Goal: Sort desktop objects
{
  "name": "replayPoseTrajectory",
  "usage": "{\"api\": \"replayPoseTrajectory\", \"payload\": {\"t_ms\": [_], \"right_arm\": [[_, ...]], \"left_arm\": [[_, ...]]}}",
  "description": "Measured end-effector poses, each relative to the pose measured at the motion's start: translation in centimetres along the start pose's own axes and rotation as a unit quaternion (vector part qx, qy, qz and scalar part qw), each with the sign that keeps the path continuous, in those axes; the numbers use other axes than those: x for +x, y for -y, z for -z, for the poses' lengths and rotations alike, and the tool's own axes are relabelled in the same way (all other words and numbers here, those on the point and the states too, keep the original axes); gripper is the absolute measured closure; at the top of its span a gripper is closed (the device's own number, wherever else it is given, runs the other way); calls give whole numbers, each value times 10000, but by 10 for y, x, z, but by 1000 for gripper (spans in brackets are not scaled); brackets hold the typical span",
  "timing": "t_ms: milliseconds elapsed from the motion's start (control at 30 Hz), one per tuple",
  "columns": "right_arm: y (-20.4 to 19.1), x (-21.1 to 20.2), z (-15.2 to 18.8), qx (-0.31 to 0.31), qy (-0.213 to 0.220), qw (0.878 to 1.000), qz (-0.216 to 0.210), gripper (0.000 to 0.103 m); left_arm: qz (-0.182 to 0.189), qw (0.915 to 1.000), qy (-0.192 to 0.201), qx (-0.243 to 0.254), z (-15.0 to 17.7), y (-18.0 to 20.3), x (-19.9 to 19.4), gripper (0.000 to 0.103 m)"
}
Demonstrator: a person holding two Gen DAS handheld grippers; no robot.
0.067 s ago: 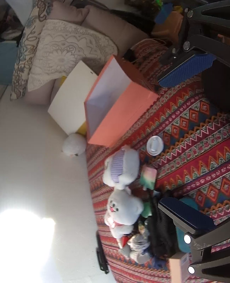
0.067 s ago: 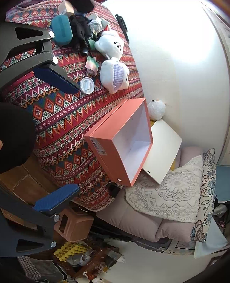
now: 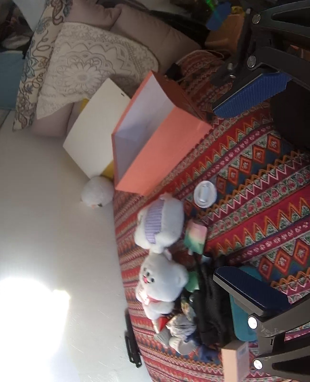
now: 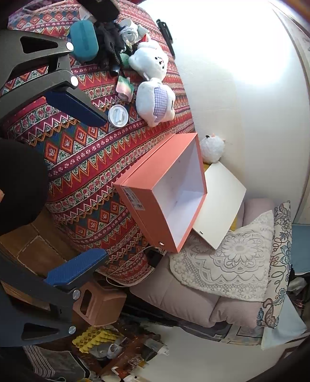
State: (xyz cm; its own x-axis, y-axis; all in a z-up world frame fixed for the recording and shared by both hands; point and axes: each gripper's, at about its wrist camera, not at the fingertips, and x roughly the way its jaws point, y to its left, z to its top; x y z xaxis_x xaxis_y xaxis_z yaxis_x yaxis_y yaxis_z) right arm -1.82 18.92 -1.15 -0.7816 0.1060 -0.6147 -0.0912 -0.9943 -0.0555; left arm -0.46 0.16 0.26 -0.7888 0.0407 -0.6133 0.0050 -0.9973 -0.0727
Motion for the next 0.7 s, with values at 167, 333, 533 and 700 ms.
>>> {"api": "replayPoseTrajectory", "payload": {"t_ms": [167,333,533,700], "right_arm": [[1,3,2,-122,-84,9999,-15,0],[-19,11,1,-483,-241,9985,-8,0],[-34,15,6,-635,-279,9976,-75,0],[-31,16,6,-615,-292,9976,-112,0]], "left_arm": [[-4,9996,296,20,-4,-4,2,0],[2,9979,654,-36,27,-16,-17,0],[-12,9990,453,11,33,-18,-25,0],[-68,9992,389,12,22,-4,-20,0]]}}
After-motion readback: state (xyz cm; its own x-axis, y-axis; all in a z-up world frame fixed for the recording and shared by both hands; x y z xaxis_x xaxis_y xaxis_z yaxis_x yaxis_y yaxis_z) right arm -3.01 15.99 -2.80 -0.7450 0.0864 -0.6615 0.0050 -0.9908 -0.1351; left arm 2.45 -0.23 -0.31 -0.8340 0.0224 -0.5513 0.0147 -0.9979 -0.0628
